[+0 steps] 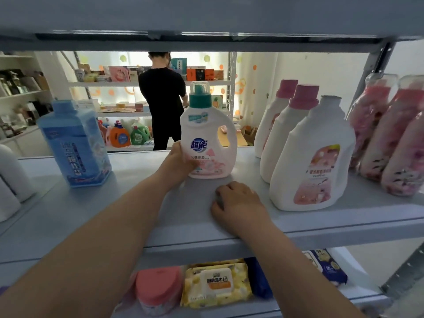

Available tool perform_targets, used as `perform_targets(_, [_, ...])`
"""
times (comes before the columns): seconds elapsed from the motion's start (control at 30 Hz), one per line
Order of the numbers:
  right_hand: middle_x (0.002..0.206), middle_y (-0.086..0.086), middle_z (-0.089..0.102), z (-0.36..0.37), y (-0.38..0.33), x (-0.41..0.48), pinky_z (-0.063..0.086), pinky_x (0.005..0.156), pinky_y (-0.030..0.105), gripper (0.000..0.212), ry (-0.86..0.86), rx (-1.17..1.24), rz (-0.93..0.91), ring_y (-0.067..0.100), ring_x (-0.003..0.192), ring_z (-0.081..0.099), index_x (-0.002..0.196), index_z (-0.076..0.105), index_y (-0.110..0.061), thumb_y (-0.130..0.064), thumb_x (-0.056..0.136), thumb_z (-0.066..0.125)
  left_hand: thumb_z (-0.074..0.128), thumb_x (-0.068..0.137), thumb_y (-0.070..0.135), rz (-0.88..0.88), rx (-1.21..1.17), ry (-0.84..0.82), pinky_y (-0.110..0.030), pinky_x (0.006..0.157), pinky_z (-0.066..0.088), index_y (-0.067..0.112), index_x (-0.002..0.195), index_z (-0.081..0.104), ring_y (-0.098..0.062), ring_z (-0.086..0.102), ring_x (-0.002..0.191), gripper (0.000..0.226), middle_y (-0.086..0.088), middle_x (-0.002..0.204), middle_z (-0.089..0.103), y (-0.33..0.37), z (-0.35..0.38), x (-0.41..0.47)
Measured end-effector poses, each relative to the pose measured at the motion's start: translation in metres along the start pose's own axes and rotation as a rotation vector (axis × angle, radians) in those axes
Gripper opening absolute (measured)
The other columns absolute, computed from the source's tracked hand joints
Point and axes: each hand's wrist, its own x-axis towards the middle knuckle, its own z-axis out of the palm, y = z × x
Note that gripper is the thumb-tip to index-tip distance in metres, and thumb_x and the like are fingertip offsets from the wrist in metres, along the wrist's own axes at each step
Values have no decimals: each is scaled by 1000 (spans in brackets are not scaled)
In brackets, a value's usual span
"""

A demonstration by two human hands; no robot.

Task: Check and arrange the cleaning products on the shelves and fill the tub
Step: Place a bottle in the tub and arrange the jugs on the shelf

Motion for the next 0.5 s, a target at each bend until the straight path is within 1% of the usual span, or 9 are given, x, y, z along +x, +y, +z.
perform_targets(0.13, [123,5,58,3,2,1,43,97,40,39,7,13,4,26,112,52,123,59,-18,-46,101,42,71,92,11,-5,-8,-19,-30,94,40,12,149,30,-18,50,115,69,-5,136,54,0,8,14])
perform_targets(0.27, [120,5,59,3,3,1,43,95,38,38,20,31,3,26,110,53,120,61,-17,-45,101,43,69,93,13,-36,17,-1,-29,90,39,10,147,32,-19,51,113,65,-3,130,53,0,12,14])
perform_targets(0.3, [119,6,59,2,3,0,43,94,38,38,17,35,5,26,110,53,120,61,-17,-45,101,44,70,93,16,-48,63,-7,-29,92,40,9,148,29,-21,52,117,69,-4,133,52,-2,12,11])
perform_targets(0.33, [118,6,60,1,2,-1,44,94,37,38,20,36,8,26,109,53,120,61,-16,-44,101,44,71,91,21,-63,131,-21,-31,97,41,8,152,24,-25,52,123,78,-7,140,50,-7,11,8])
perform_targets(0.4, [117,6,61,0,2,-3,44,92,36,37,32,33,15,26,108,54,118,62,-16,-43,101,44,73,89,33,-128,333,-68,-41,110,40,8,158,9,-35,47,136,97,-15,151,43,-15,8,-3])
perform_targets(0.43, [116,5,61,-2,2,-4,45,91,36,36,34,37,22,25,108,54,118,63,-16,-42,102,44,70,89,39,-160,449,-93,-46,113,37,8,159,7,-37,44,138,99,-18,154,41,-17,6,-11])
perform_targets(0.47, [116,5,61,-3,1,-5,45,91,36,36,30,42,29,25,108,54,118,63,-16,-42,102,44,66,91,44,-171,562,-120,-48,115,34,9,158,10,-38,42,140,94,-18,155,40,-19,4,-20])
perform_targets(0.5, [117,5,61,-4,1,-7,46,92,36,36,30,36,33,25,109,55,119,62,-17,-42,103,43,60,93,49,-153,656,-153,-49,117,32,11,157,18,-37,40,141,85,-16,155,40,-18,1,-32])
